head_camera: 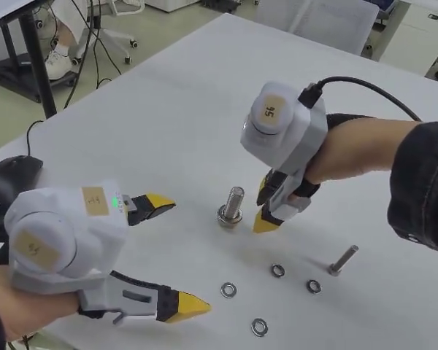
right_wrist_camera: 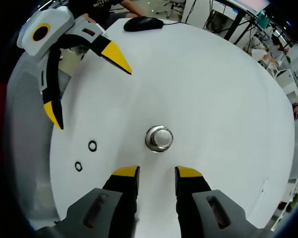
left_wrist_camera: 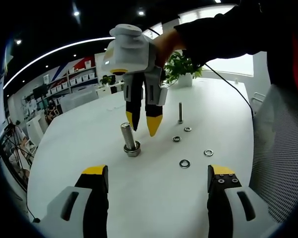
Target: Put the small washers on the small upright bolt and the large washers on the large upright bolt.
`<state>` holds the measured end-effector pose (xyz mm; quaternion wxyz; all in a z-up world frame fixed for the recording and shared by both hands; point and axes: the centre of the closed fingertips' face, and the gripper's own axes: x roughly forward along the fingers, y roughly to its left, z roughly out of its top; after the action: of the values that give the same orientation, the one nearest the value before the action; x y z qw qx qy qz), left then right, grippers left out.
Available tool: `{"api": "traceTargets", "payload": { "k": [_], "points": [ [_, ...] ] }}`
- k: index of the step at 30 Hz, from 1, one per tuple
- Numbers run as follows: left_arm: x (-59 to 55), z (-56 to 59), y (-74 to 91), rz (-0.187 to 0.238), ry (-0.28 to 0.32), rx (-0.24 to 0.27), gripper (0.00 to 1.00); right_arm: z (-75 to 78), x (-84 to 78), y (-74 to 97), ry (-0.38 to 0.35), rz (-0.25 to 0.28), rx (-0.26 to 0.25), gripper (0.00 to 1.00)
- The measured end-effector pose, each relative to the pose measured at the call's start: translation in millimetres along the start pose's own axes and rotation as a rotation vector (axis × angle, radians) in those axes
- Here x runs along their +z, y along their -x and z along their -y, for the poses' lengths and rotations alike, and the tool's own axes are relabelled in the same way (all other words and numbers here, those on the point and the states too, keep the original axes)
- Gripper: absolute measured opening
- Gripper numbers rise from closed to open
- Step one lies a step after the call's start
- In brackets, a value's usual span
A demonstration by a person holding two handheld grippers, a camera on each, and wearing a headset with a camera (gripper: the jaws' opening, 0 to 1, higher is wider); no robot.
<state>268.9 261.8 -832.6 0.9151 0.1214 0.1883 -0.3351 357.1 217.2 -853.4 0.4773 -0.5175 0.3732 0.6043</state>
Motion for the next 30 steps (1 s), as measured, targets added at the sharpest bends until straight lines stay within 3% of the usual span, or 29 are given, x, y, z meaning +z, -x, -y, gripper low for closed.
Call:
{"api": "traceTargets", "payload": {
  "k": [15,30],
  "points": [
    [1.1,2.4,-3.5,-0.002,-0.001,-0.013,0.82,-10.1,-9.3,7.4,0.0,0.01,-0.01,0.3],
    [3.3,5.4,-4.8,-0.002,-0.003,-0.021,0.81,-32.7,-12.0,8.3,-0.008,0.025,0.007,0.29]
  ]
}}
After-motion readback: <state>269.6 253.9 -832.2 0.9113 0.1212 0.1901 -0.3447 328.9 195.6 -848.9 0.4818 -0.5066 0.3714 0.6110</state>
